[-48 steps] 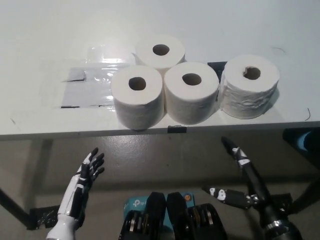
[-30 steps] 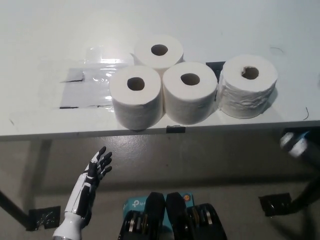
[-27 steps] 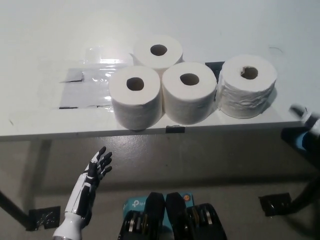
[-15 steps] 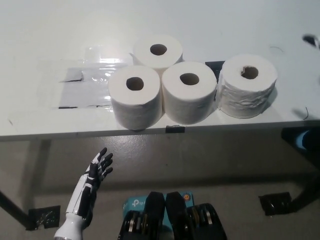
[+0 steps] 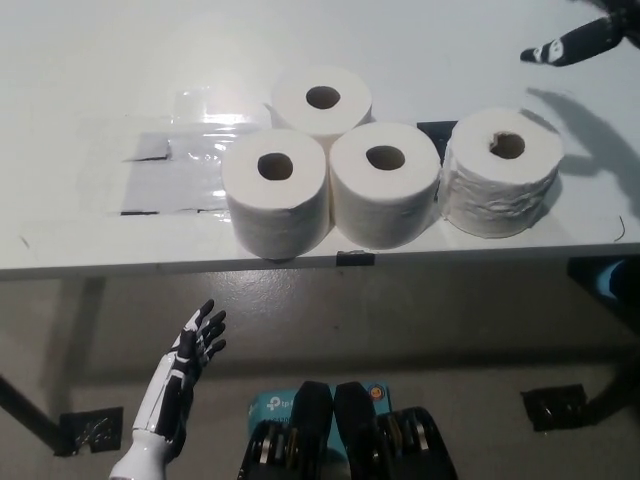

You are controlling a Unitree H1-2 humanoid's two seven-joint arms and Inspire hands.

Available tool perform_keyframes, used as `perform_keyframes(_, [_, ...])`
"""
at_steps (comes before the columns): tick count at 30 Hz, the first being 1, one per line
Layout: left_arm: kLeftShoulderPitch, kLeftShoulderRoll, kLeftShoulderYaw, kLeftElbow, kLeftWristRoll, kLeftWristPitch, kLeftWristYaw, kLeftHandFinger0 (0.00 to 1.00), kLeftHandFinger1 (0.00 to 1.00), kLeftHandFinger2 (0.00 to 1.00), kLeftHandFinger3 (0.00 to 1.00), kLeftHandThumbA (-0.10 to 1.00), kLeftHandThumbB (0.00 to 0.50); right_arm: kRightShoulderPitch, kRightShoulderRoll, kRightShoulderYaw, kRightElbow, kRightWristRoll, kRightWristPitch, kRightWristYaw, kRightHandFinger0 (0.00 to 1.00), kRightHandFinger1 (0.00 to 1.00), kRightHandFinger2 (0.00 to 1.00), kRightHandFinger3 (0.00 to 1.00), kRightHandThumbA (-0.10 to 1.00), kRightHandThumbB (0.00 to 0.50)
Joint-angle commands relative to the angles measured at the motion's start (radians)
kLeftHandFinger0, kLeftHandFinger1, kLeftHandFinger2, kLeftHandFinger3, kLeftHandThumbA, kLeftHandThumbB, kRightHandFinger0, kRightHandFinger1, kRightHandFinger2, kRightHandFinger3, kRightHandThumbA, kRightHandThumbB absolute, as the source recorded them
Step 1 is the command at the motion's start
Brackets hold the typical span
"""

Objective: A few rolls of toilet paper are kept infront of the robot and the robot uses its right hand to lift one of the rolls and and places it on top of the other rolls to stack it.

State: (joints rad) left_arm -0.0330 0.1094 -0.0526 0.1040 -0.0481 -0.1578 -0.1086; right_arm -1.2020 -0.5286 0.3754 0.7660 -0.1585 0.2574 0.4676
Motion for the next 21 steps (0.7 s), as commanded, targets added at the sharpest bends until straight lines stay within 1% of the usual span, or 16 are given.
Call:
perform_keyframes(1, [0.002,0.009,0.008,-0.041,-0.010,-0.030,-0.014,1.00,1.00,1.00,1.00,1.00,0.138,-0.244,-0.010,0.108,0.184,-0.093,0.020,0.252,1.00,1.00,1.00,1.00,0.77,0.304])
perform_keyframes(2, [0.002,0.009,0.008,-0.042,-0.008,-0.028,-0.013,1.00,1.00,1.00,1.00,1.00,0.139,-0.250,-0.006,0.115,0.196,-0.091,0.023,0.254,1.00,1.00,1.00,1.00,0.76,0.314])
perform_keyframes(3, [-0.001,0.009,0.008,-0.041,-0.006,-0.028,-0.012,1.00,1.00,1.00,1.00,1.00,0.141,-0.259,0.000,0.122,0.214,-0.091,0.018,0.258,1.00,1.00,1.00,1.00,0.75,0.308])
perform_keyframes(5, [0.000,0.011,0.008,-0.042,-0.004,-0.027,-0.012,1.00,1.00,1.00,1.00,1.00,0.142,-0.272,0.013,0.136,0.245,-0.095,0.019,0.264,1.00,1.00,1.00,1.00,0.74,0.321])
perform_keyframes(6, [0.000,0.010,0.008,-0.041,-0.004,-0.031,-0.012,1.00,1.00,1.00,1.00,1.00,0.133,-0.281,0.020,0.159,0.263,-0.114,0.016,0.268,1.00,1.00,1.00,1.00,0.75,0.334])
perform_keyframes(8, [0.000,0.011,0.009,-0.040,-0.004,-0.032,-0.011,1.00,1.00,1.00,1.00,1.00,0.133,-0.290,0.029,0.184,0.289,-0.123,-0.008,0.292,1.00,1.00,1.00,1.00,0.76,0.318])
perform_keyframes(9, [0.001,0.011,0.009,-0.041,-0.008,-0.032,-0.014,1.00,1.00,1.00,1.00,1.00,0.132,-0.289,0.030,0.186,0.295,-0.121,-0.025,0.302,1.00,1.00,1.00,1.00,0.76,0.299])
perform_keyframes(10, [0.002,0.012,0.009,-0.042,-0.009,-0.032,-0.016,1.00,1.00,1.00,1.00,1.00,0.133,-0.290,0.034,0.190,0.303,-0.123,-0.025,0.309,1.00,1.00,1.00,1.00,0.76,0.300])
perform_keyframes(11, [0.003,0.012,0.009,-0.042,-0.012,-0.033,-0.017,1.00,1.00,1.00,1.00,1.00,0.136,-0.288,0.035,0.192,0.304,-0.128,-0.022,0.306,1.00,1.00,1.00,1.00,0.77,0.319])
perform_keyframes(12, [0.004,0.012,0.009,-0.042,-0.013,-0.033,-0.017,1.00,1.00,1.00,1.00,1.00,0.138,-0.287,0.036,0.193,0.307,-0.132,-0.021,0.305,1.00,1.00,1.00,1.00,0.77,0.325])
perform_keyframes(13, [0.003,0.012,0.011,-0.041,-0.014,-0.032,-0.016,1.00,1.00,1.00,1.00,1.00,0.142,-0.284,0.034,0.203,0.299,-0.144,-0.042,0.310,1.00,1.00,1.00,1.00,0.81,0.317])
perform_keyframes(15, [0.002,0.013,0.011,-0.040,-0.014,-0.033,-0.017,1.00,1.00,1.00,1.00,1.00,0.145,-0.282,0.033,0.207,0.295,-0.151,-0.056,0.316,1.00,1.00,1.00,1.00,0.83,0.308])
perform_keyframes(17, [-0.001,0.015,0.009,-0.036,-0.004,-0.037,-0.014,1.00,1.00,1.00,1.00,1.00,0.133,-0.283,0.036,0.204,0.303,-0.152,-0.081,0.333,1.00,1.00,1.00,1.00,0.84,0.305])
perform_keyframes(19, [-0.001,0.014,0.009,-0.040,-0.005,-0.025,-0.014,1.00,1.00,1.00,1.00,1.00,0.139,-0.278,0.037,0.199,0.305,-0.153,-0.107,0.343,1.00,1.00,1.00,1.00,0.84,0.327])
perform_keyframes(21, [0.001,0.015,0.011,-0.041,-0.005,-0.029,-0.012,1.00,1.00,1.00,1.00,1.00,0.136,-0.274,0.051,0.185,0.327,-0.146,-0.104,0.347,1.00,1.00,1.00,1.00,0.81,0.327])
